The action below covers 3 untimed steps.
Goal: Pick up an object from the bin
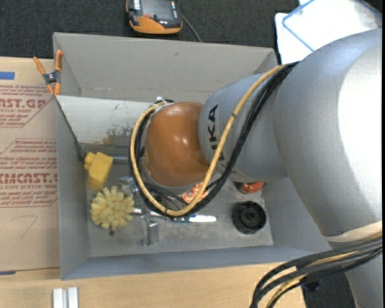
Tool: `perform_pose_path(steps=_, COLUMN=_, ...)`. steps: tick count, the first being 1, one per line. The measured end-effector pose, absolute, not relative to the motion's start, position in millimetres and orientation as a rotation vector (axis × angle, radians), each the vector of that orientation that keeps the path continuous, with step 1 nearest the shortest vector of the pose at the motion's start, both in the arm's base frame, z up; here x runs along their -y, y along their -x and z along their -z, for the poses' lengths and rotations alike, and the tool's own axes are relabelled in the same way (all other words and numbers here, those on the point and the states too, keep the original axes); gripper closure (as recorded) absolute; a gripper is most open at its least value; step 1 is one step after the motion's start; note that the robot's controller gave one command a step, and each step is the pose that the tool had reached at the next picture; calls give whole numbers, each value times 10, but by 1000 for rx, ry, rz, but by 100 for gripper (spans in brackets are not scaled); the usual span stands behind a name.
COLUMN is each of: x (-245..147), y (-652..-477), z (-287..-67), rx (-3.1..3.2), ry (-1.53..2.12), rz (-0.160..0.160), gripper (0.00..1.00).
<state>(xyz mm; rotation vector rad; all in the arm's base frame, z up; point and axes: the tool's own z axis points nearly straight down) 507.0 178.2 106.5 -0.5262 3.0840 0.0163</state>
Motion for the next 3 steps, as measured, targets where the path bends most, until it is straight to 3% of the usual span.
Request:
perform_pose_path(steps=1, x=-1713, y=-5147, z=-1037, rx=-2968, ry=951, rz=-11, gripper=0)
perform_pose_path(steps=2, x=-1746, y=-5130, z=-947, rx=-3071, ry=556, rz=-21, gripper=0)
perform_pose_path(steps=3, x=-1653, y=-5221, z=-1044, rx=-2986, ry=885, rz=-16, gripper=0)
